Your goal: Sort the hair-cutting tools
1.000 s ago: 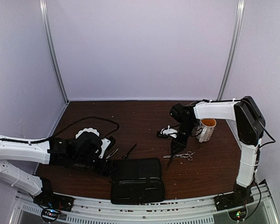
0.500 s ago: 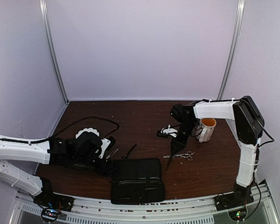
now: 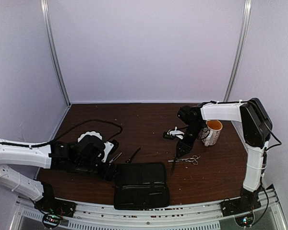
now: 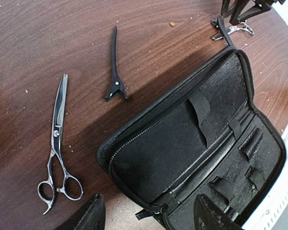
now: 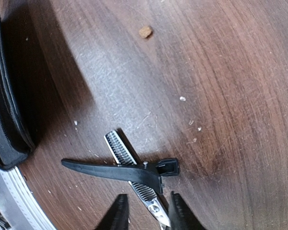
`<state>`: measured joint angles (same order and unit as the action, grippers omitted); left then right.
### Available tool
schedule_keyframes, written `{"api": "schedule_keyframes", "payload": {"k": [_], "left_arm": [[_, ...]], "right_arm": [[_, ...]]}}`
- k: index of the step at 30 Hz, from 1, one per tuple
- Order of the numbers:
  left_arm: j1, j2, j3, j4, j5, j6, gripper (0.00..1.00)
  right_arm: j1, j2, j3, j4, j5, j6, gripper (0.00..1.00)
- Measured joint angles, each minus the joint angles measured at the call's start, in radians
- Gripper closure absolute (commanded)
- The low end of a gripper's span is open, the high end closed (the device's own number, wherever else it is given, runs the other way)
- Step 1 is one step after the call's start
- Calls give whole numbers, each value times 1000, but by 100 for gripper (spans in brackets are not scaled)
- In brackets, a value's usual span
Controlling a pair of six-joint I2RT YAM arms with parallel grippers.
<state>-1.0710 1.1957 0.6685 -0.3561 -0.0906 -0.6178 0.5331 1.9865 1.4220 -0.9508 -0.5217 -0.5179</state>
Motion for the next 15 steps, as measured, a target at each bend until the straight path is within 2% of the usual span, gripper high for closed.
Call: {"api": "schedule_keyframes", "payload": {"k": [6,15], "left_arm": [[0,0,0,19,2,-8,34],[0,0,0,23,2,-14,34]], "right_arm": [[-1,32,55,-6,-14,2,66],[-1,70,63,-23,-41,-4,81]]}}
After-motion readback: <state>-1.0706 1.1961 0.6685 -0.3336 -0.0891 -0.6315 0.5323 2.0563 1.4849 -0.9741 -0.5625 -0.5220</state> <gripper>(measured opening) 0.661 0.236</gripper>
